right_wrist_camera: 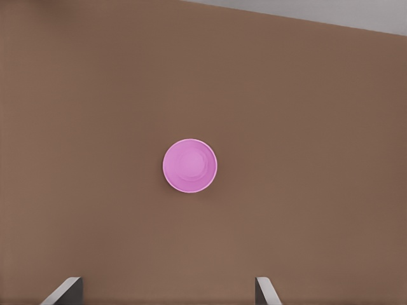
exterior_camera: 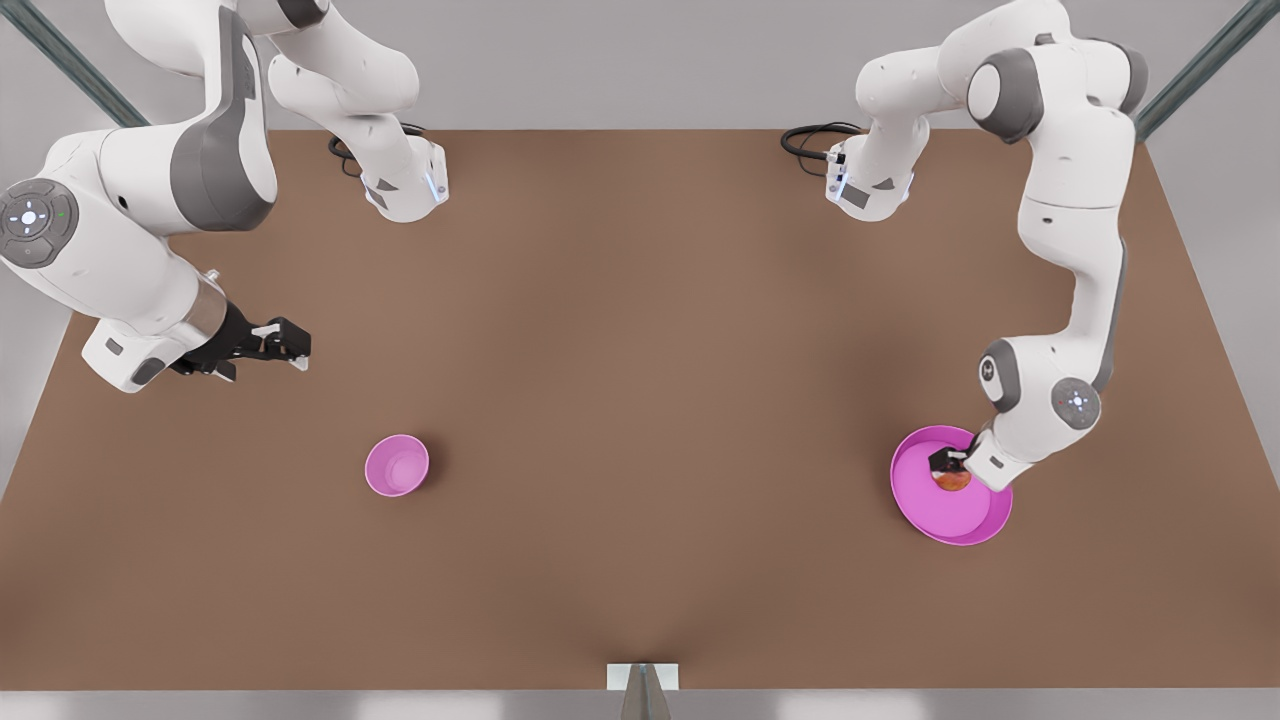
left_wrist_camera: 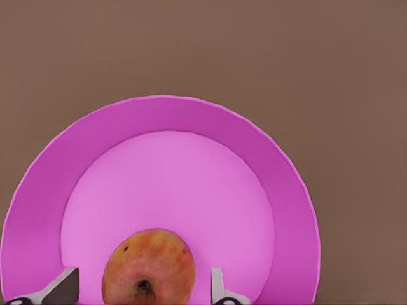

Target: Use the left arm to pick up the apple from the plate, transfer it to the gripper of the right arm, and then use the right arm to place it into the bowl

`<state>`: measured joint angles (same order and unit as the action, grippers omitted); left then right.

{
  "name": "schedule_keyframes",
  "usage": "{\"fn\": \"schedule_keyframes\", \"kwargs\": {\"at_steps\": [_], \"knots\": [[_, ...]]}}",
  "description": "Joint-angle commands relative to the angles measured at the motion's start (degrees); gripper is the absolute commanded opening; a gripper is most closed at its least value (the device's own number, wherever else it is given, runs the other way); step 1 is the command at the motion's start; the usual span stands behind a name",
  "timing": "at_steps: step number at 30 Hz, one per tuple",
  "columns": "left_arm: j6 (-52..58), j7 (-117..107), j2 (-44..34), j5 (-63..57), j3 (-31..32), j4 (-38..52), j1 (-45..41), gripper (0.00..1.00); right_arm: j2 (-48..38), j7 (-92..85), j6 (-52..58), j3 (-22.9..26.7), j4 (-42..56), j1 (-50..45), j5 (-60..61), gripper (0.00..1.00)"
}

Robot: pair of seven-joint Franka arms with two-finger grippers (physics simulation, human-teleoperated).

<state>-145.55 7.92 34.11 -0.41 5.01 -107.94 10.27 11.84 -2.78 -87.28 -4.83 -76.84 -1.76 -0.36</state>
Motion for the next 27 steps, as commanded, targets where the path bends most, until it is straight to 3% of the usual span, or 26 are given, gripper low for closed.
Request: {"fn": "schedule_keyframes", "kwargs": {"at_steps": [1, 9, 17, 27], "knots": [[-1.9, 5.8, 0.7, -0.1, 0.0, -0.4, -0.1, 1.00, -0.1, 0.1, 0.0, 0.0, 0.0, 0.0, 0.1, 1.00], [-1.9, 5.7, 2.2, 0.0, 0.0, -0.4, 0.0, 0.99, -0.1, 0.1, 0.0, 0.0, 0.0, 0.0, 0.1, 1.00], [-1.9, 5.7, 2.5, 0.0, 0.1, -0.5, 0.1, 0.75, -0.1, 0.1, 0.0, 0.0, 0.0, 0.0, 0.1, 1.00], [-1.9, 5.6, 2.5, 0.0, 0.1, -0.3, 0.0, 0.79, -0.1, 0.1, 0.0, 0.0, 0.0, 0.0, 0.1, 1.00]]}}
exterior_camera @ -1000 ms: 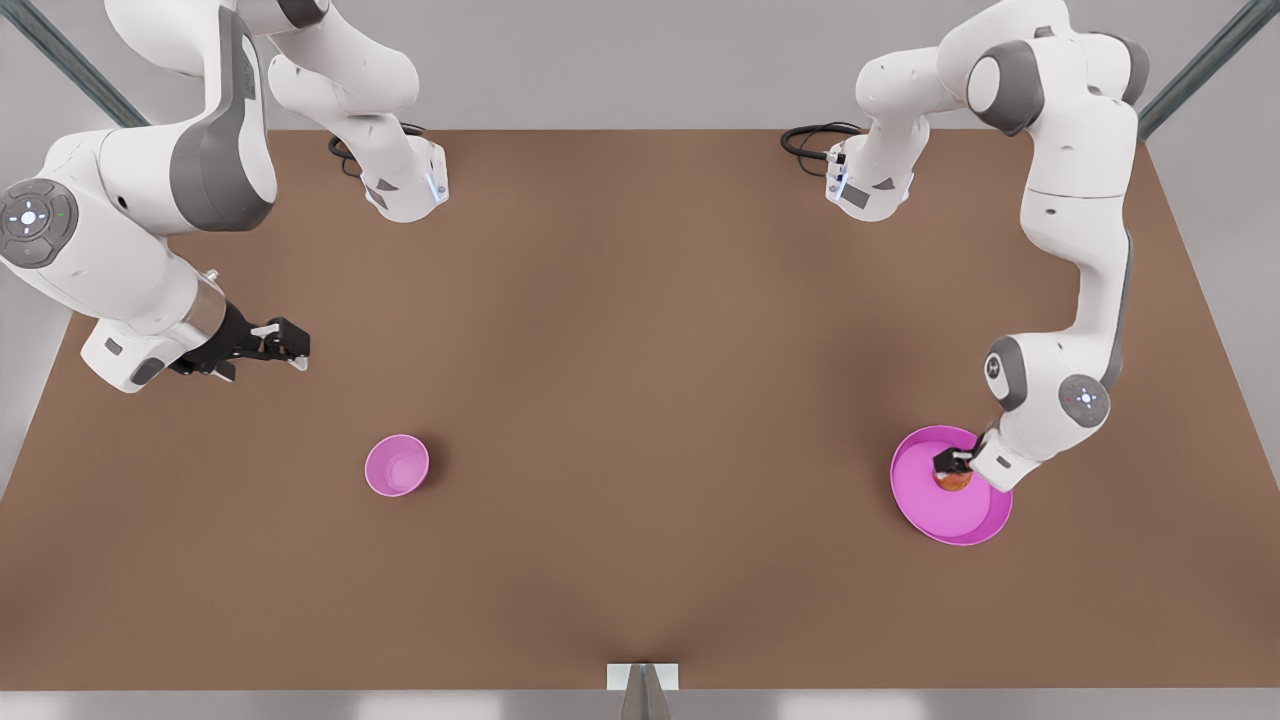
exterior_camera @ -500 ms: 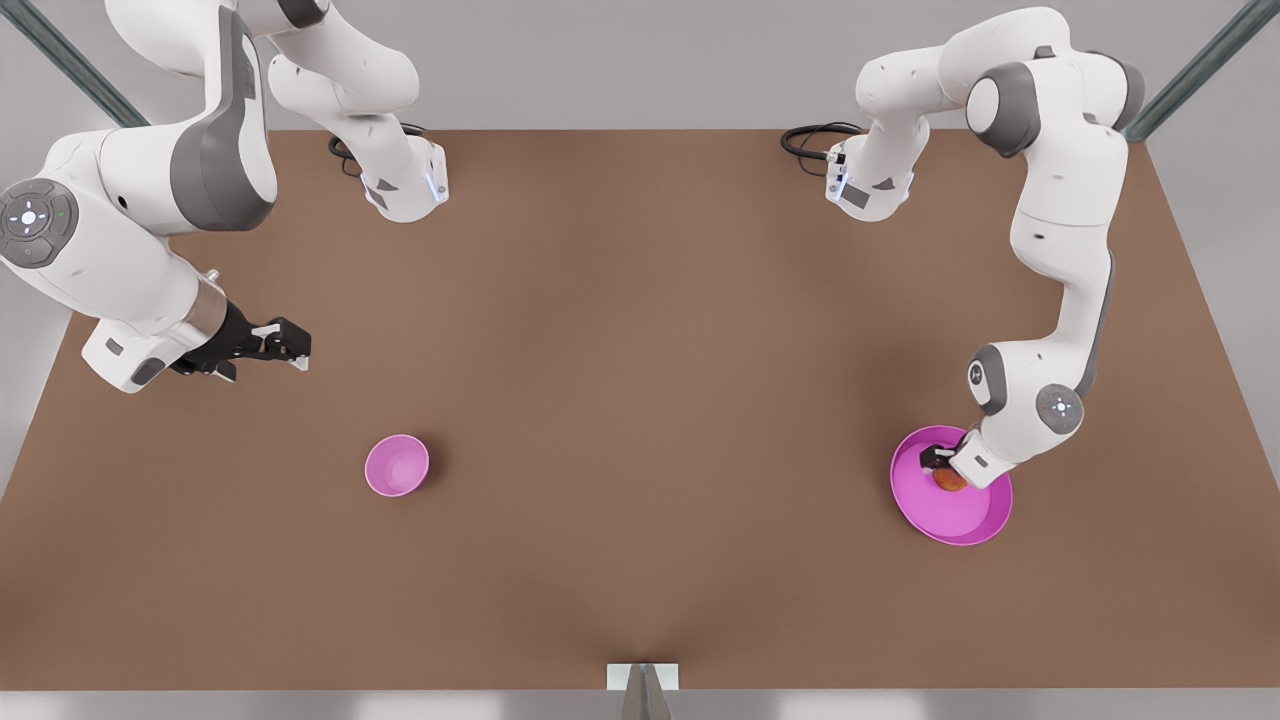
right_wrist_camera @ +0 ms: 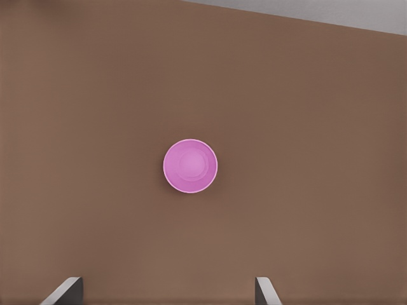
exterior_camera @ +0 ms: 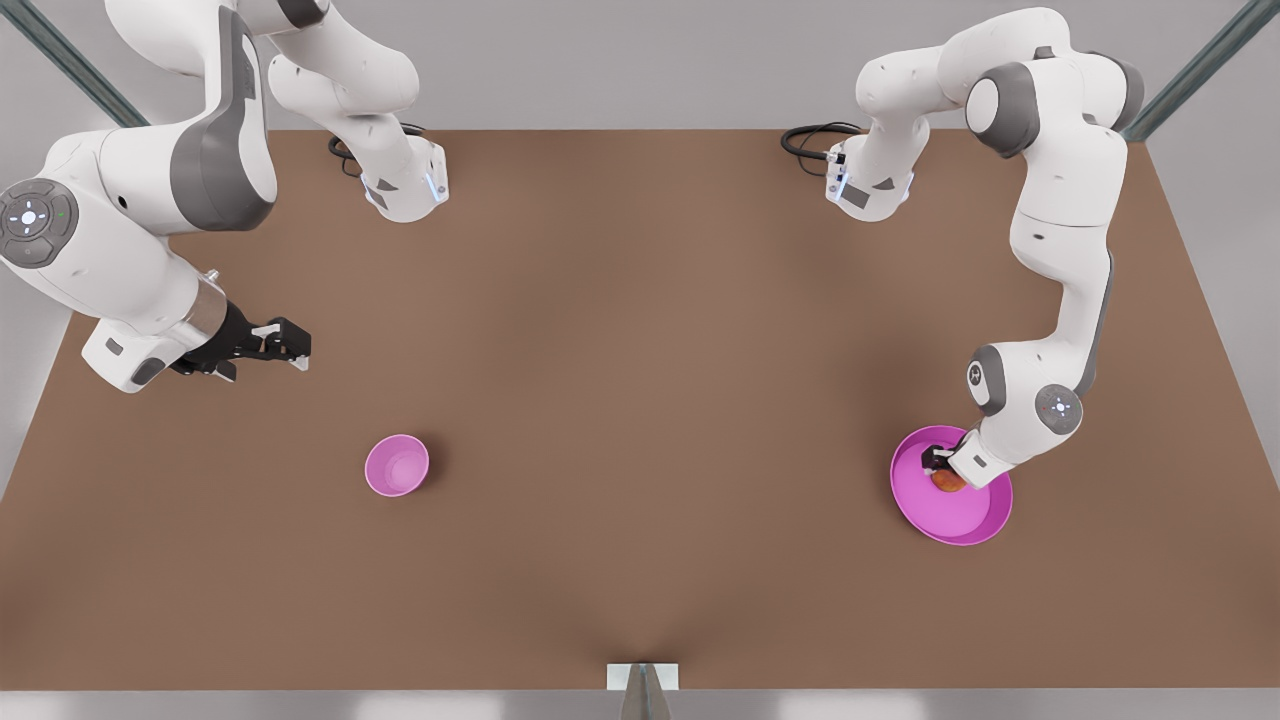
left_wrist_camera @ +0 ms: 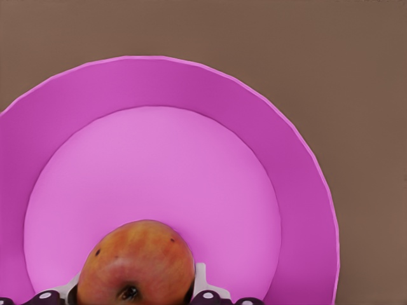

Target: Use the left arm to pick up the apple from the plate, transfer it to the gripper of the right arm, and then use the right arm to place it into the bowl

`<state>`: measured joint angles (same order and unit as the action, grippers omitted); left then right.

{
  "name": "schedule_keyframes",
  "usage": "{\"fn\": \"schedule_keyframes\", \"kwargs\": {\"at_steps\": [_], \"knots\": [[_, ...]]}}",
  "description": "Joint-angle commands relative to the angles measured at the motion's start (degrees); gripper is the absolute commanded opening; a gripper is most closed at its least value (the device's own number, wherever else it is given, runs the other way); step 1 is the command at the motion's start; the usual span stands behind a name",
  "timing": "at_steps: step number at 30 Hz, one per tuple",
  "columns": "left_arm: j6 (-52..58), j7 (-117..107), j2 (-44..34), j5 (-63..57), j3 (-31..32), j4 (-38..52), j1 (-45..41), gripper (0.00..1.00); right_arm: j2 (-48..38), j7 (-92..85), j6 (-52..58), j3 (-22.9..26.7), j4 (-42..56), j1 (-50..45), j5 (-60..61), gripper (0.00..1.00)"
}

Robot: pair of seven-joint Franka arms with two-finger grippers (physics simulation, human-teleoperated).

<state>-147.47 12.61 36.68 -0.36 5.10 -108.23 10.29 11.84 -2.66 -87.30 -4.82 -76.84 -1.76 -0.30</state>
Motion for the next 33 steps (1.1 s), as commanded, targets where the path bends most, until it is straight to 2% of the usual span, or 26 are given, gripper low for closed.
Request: {"fn": "schedule_keyframes", "kwargs": {"at_steps": [1, 11, 14, 21, 28, 33], "knots": [[0.0, 0.9, 0.0, -0.1, 0.0, 0.0, 0.0, 0.81, -0.1, 0.0, 0.0, 0.0, 0.0, 0.0, 0.0, 1.00], [0.0, 0.6, 0.9, 0.1, 0.0, 1.5, -0.2, 0.81, -0.1, 0.0, 0.0, 0.0, 0.0, 0.0, 0.0, 1.00], [0.0, 0.6, 0.9, 0.1, 0.0, 1.5, -0.2, 0.71, -0.1, -0.1, 0.0, 0.0, 0.0, 0.1, 0.0, 1.00], [0.9, 0.5, -0.6, 0.0, 0.6, 1.8, -0.7, 0.67, -0.1, -0.1, 0.0, 0.0, 0.0, 0.2, 0.0, 1.00], [9.2, -2.7, -8.5, 0.2, 13.8, 3.4, -1.1, 0.62, -0.1, 0.0, 0.0, 0.0, 0.0, 0.0, 0.0, 1.00], [6.9, -9.9, -7.9, 5.9, 24.4, 6.1, -3.7, 0.61, -0.1, -0.2, 0.0, 0.0, 0.0, 0.1, 0.0, 1.00]]}}
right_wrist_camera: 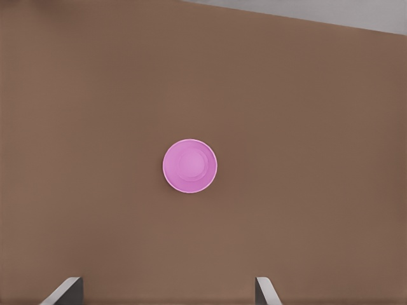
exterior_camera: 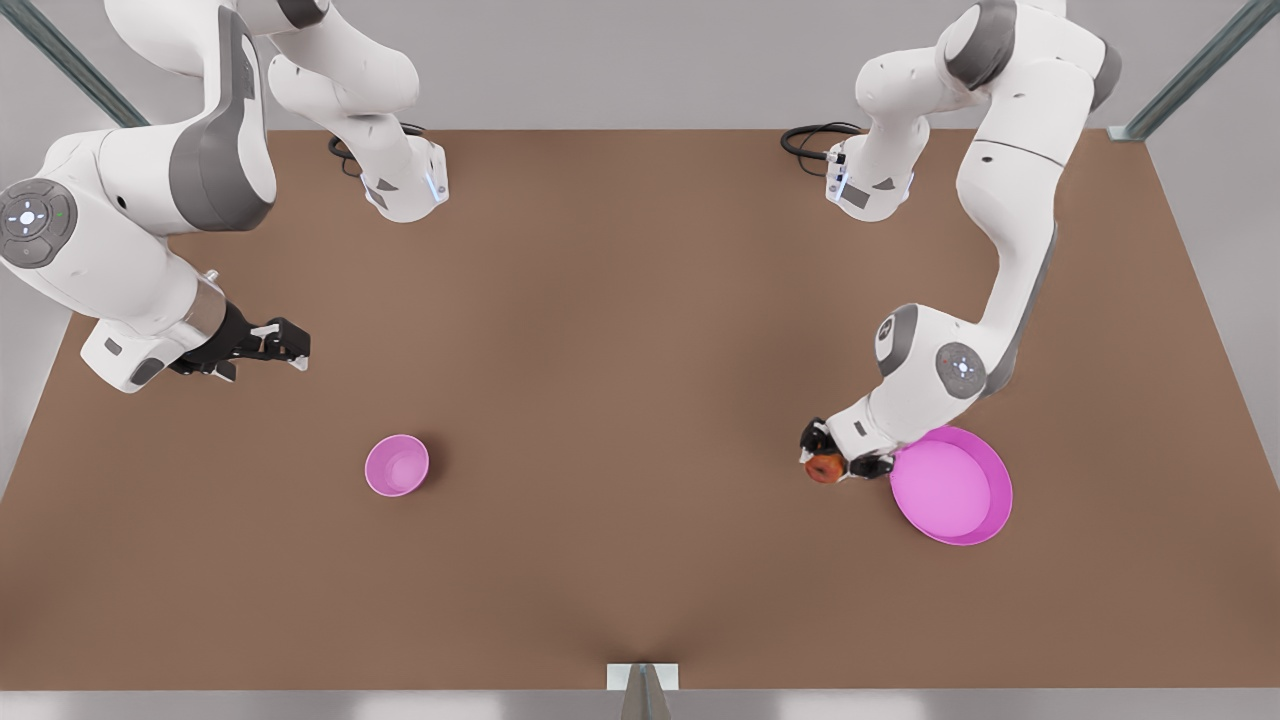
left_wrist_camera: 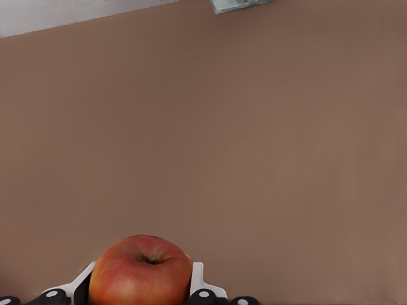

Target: Use the left arm to pick up the apple from the plate, transfer it to the gripper of the right arm, and then use the right arm to place it into the bowl

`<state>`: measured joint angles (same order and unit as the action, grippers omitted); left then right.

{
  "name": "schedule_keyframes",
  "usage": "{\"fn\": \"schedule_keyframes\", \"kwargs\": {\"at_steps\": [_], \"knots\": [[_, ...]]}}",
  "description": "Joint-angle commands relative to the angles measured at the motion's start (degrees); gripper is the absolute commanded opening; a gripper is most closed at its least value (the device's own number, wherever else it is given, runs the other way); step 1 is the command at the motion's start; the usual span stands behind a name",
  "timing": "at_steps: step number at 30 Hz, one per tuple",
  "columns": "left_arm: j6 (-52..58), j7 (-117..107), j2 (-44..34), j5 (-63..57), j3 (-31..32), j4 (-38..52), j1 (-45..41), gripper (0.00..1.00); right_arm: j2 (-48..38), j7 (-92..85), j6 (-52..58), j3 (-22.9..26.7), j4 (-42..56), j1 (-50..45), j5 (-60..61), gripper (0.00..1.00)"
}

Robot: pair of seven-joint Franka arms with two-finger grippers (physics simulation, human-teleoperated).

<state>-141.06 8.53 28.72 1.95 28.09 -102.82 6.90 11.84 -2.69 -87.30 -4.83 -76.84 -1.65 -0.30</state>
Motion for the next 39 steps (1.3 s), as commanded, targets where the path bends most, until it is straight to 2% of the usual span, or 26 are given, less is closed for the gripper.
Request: {"fn": "schedule_keyframes", "kwargs": {"at_steps": [1, 5, 8, 9, 11, 14, 19, 25, 29, 34, 39], "knots": [[-3.5, -5.2, 0.9, 4.0, 1.4, 0.7, -2.8, 0.61, -0.1, -0.1, 0.0, 0.0, 0.0, 0.1, 0.0, 1.00], [-22.4, 17.0, 9.2, 11.1, 12.4, 0.5, -4.3, 0.61, -0.1, -0.3, 0.0, 0.0, 0.0, 0.2, 0.1, 1.00], [-40.9, 26.4, 16.6, 10.6, 16.0, 1.0, -10.9, 0.61, 0.0, -0.3, 0.0, 0.0, 0.0, 0.2, 0.0, 1.00], [-43.6, 29.3, 18.7, 10.4, 18.2, 1.8, -10.9, 0.61, 0.0, -0.2, 0.0, 0.0, 0.0, 0.2, 0.0, 1.00], [-46.6, 31.2, 22.5, 3.2, 22.5, 3.5, -10.2, 0.61, 0.5, 0.1, -0.7, 0.0, 0.0, 0.0, 0.4, 1.00], [-53.9, 31.0, 27.6, -9.9, 25.2, 4.6, -10.6, 0.61, 3.4, 0.5, -3.3, 0.1, -0.1, 0.2, 10.5, 1.00], [-57.4, 30.9, 34.7, -29.3, 26.4, 10.0, -8.8, 0.61, 10.8, 0.4, -4.5, 0.0, -0.8, -0.5, 29.8, 1.00], [-58.5, 29.0, 42.2, -30.9, 28.2, 19.9, -14.2, 0.63, 13.4, -0.5, -12.8, -1.1, -14.0, -0.6, 54.7, 1.00], [-58.5, 28.5, 45.2, -30.9, 29.3, 22.3, -15.6, 0.64, 16.5, -10.4, -14.7, -1.7, -18.7, -0.5, 63.2, 1.00], [-58.5, 28.3, 46.6, -30.9, 29.3, 24.0, -17.0, 0.64, 20.5, -20.3, -14.2, -2.1, -20.1, -0.5, 70.0, 1.00], [-58.6, 28.2, 46.6, -30.9, 29.3, 24.3, -17.4, 0.64, 22.4, -35.1, -9.7, -3.0, -23.0, 1.2, 77.7, 1.00]]}}
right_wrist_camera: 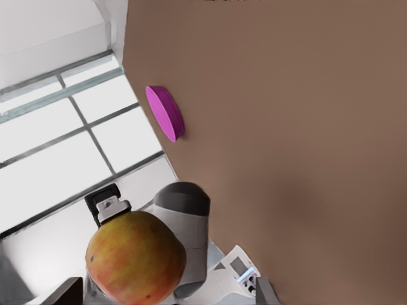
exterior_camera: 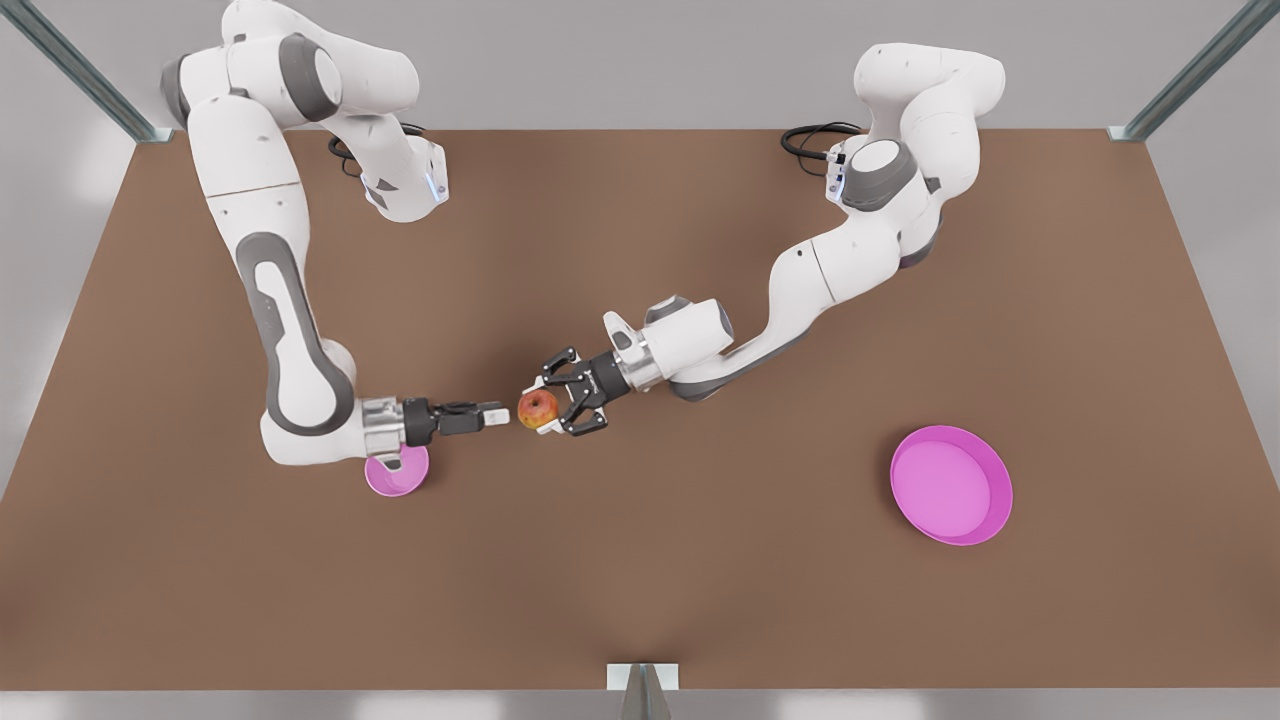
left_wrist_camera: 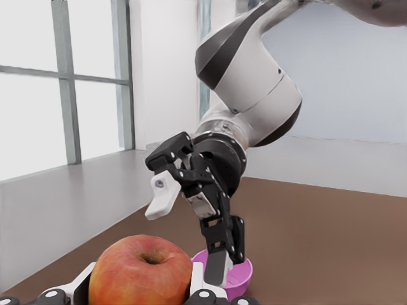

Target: Use the left arm to pick up the apple from the plate, transfer it to the gripper of the right arm, and then use the right arm to place it into the bowl

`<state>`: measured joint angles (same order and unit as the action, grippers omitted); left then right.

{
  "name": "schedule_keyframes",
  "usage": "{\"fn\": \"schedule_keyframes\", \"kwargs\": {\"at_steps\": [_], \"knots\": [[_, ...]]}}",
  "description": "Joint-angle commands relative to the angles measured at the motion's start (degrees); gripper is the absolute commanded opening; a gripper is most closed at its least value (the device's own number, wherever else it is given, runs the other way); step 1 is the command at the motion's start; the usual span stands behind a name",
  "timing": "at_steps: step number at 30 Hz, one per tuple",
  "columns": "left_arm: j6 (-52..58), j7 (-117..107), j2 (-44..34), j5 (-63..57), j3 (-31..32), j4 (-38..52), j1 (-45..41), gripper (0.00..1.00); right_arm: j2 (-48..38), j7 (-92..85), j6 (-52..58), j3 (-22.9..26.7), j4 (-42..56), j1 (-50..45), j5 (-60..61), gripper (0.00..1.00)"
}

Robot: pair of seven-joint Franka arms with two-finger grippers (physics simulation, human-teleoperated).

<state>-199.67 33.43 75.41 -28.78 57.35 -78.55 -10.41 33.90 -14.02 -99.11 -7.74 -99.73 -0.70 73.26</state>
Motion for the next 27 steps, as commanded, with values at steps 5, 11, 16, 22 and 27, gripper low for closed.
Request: {"fn": "schedule_keyframes", "kwargs": {"at_steps": [5, 11, 16, 22, 27], "knots": [[0.0, 2.3, -0.1, -0.1, -0.1, 0.1, -0.1, 0.64, 1.0, -33.6, 8.5, -0.7, -0.2, 0.8, 5.5, 1.00], [0.0, 2.2, 0.0, -0.1, -0.1, 0.1, -0.1, 0.64, 2.4, -41.3, 10.0, -2.5, -0.5, 1.1, 5.6, 1.00], [0.0, 2.2, -0.1, -0.1, -0.1, 0.1, -0.1, 0.64, 3.6, -44.9, 9.2, -3.9, -0.3, -0.3, 8.7, 1.00], [0.0, 1.6, 0.0, 0.0, -0.2, 0.1, -0.2, 0.64, 4.4, -48.6, 7.1, -4.0, 0.0, -2.0, 10.2, 1.00], [0.0, 1.6, 0.0, 0.0, -0.3, 0.1, -0.2, 0.64, 5.1, -48.7, 5.1, -4.0, 0.3, -3.1, 13.0, 1.00]]}}
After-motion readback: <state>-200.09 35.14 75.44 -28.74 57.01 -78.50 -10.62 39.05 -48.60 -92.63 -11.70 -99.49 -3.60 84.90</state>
